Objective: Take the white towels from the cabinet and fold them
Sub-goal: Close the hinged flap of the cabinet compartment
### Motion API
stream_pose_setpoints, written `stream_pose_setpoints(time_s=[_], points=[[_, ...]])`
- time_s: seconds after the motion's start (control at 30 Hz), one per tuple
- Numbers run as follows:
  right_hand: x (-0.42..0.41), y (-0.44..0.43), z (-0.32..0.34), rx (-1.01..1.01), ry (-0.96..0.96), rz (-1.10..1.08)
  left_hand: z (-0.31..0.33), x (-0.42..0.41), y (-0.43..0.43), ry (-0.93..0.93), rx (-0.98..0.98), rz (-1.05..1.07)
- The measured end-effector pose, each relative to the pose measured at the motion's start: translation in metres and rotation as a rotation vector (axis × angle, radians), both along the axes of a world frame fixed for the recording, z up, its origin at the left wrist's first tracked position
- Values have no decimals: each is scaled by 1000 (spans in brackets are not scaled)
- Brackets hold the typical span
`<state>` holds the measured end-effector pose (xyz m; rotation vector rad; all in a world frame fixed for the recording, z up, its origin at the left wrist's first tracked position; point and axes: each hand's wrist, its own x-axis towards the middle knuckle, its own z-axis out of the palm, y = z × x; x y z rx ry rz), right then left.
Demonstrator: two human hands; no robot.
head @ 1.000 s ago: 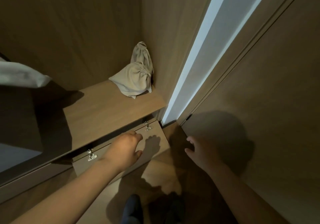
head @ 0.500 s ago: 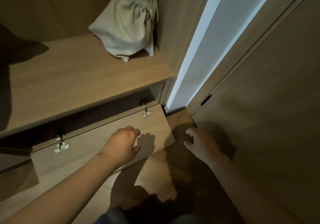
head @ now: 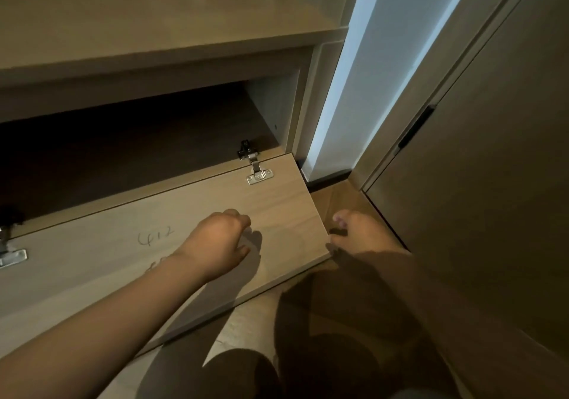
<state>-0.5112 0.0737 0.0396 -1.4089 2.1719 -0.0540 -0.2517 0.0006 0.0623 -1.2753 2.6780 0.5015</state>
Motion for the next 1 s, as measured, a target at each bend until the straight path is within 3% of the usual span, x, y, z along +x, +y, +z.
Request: stream_pose_setpoints(time_s=[0.4,0.77,1.0], points=[[-7,-6,-80,24,-142,-74,-78,1,27,-42,-23,-89],[-1,8,-92,-9,-267,-161,-82,-5,35,-53,-27,-74],[-6,20,-88,-176,-389,-259,-73,-6,48,-45,-78,-58]])
